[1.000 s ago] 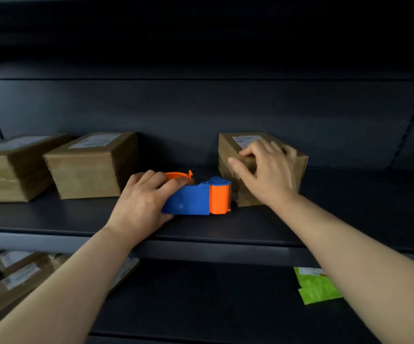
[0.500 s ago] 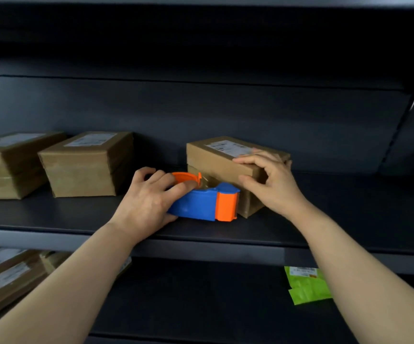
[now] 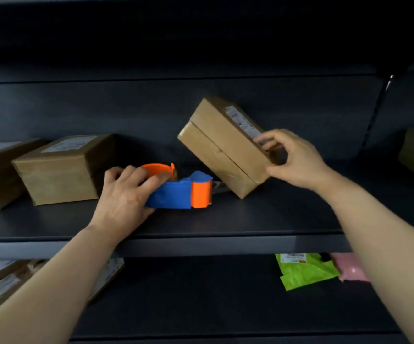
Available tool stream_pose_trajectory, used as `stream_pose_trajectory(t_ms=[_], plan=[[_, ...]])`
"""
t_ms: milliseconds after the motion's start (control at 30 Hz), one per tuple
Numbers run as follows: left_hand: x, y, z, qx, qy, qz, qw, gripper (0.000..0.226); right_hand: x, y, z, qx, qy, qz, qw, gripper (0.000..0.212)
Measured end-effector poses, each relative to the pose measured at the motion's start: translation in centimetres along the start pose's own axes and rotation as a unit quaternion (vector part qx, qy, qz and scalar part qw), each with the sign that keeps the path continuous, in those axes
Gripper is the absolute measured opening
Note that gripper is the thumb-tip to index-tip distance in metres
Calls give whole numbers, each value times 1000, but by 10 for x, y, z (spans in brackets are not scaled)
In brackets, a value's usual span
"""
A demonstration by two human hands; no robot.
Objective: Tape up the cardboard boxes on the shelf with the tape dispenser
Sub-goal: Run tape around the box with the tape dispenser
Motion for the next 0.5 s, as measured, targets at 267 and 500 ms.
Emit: stream_pose_trajectory(t_ms=[267,500], plan=[[-3,3,2,-32,-17,28,999,59,22,26,-49,-87,101,-5,991,59],[-9,9,6,-68,-21,84,994,65,43,55,-73,29,63,-51,996,30]])
Point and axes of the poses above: each hand's wrist, its own x-axis towards the middle knuckle, its own z-axis out of the back of the hand, y = z × x, the point moved 3 cm from there along x, towards the middle knuckle, and after that the axes turned 12 degrees about -x, right-handed, at the moved point
